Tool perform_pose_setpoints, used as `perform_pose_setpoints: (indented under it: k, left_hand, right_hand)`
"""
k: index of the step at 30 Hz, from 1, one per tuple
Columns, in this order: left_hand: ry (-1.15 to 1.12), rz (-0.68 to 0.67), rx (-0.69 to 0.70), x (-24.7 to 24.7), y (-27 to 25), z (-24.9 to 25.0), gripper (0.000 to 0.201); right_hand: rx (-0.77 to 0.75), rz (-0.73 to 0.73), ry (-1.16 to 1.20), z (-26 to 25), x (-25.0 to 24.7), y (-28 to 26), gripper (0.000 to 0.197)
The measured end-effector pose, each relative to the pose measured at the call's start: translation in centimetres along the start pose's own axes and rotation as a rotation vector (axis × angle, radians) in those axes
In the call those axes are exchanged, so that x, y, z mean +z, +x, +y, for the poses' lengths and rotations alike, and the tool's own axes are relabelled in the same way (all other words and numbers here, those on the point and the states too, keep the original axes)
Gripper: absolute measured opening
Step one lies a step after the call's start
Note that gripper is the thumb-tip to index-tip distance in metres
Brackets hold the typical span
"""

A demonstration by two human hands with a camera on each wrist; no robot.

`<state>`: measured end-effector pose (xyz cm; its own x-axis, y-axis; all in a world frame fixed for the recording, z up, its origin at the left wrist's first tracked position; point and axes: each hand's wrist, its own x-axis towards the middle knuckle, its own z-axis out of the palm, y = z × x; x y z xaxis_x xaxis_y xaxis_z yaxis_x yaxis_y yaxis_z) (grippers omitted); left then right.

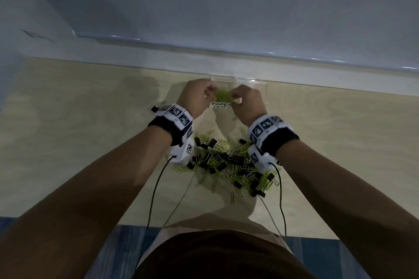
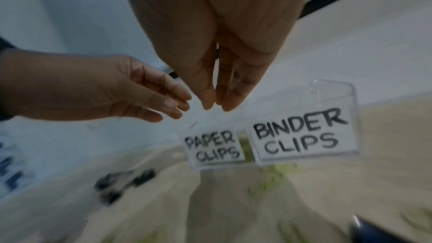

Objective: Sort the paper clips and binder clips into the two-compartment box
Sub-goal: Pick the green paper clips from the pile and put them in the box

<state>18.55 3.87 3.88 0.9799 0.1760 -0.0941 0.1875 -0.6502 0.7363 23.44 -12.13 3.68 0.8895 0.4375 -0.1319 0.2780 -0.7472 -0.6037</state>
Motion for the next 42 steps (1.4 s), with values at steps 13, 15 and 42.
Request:
perform_pose_setpoints:
  k: [13, 15, 42]
  left_hand:
    - [0.221, -0.315, -0.044, 2.5, -8.9, -5.1, 0.036]
    - [0.167, -0.283, -0.034, 2.5, -9.0, -5.1, 0.035]
    - [0.076, 0.036, -0.099, -2.4, -10.3, -11.1, 0.029]
  right_hand:
    - [-0.094, -0.277, -0.095, -0.5, 7.0, -7.8, 0.02]
    - [-0.079, -0.274, -0.055, -0.2, 6.7, -7.7, 0.015]
    - [-0.123, -0.252, -0.321, -2.7, 9.5, -3.9, 0.026]
